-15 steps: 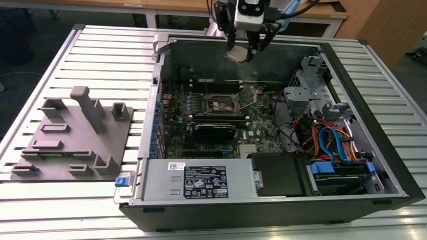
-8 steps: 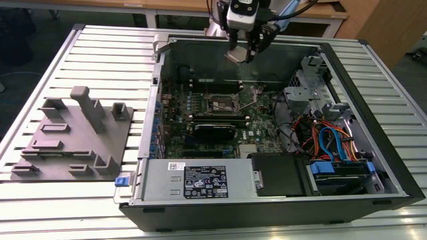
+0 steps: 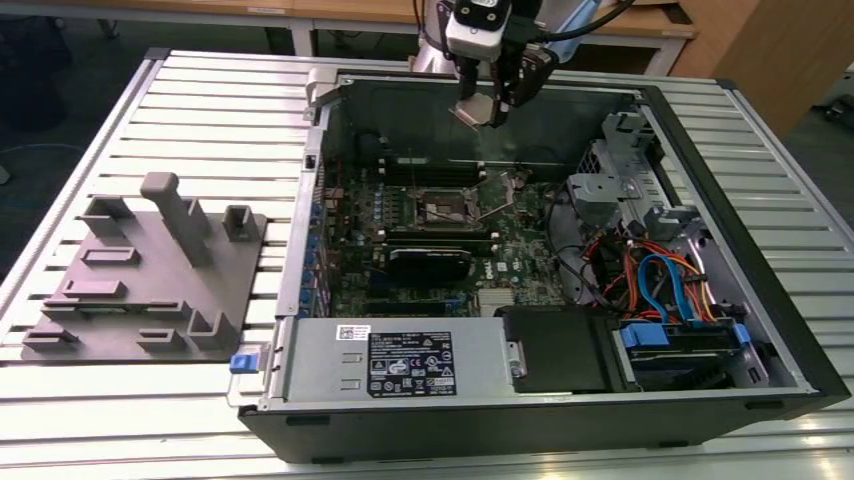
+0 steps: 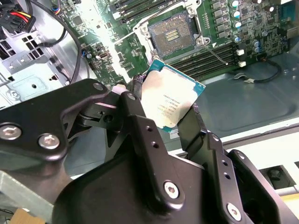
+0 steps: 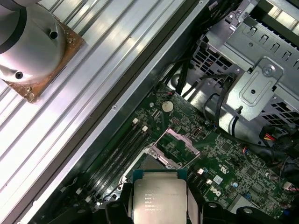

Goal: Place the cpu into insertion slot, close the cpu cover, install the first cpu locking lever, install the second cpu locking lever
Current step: 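Place the cpu into insertion slot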

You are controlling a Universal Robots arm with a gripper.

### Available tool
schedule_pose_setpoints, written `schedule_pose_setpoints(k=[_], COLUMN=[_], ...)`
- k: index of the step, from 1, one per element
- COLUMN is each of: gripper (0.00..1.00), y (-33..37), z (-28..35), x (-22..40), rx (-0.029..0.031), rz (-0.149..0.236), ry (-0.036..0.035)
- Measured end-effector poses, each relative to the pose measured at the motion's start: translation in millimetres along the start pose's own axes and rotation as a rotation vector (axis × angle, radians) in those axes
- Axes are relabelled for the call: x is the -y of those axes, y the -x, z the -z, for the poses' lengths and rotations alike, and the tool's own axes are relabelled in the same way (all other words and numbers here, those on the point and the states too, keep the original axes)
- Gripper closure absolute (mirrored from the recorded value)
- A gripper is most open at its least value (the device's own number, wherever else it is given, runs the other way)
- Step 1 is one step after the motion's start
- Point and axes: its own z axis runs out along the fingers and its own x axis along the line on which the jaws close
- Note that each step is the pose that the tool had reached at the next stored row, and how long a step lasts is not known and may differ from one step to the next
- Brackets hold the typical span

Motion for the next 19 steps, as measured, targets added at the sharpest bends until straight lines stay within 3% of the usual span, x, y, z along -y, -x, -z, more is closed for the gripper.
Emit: schedule_pose_setpoints(k=[12, 15, 19], gripper=[0.46, 0.46, 0.46], y=[0.0, 0.0, -0.1], z=[0.0, -0.6, -1.9], x=[0.0, 0.0, 0.3], rx=[0.0005, 0.0022, 0.0071], rz=[-0.005, -0.024, -0.077], ry=[0.0001, 0.0004, 0.0010])
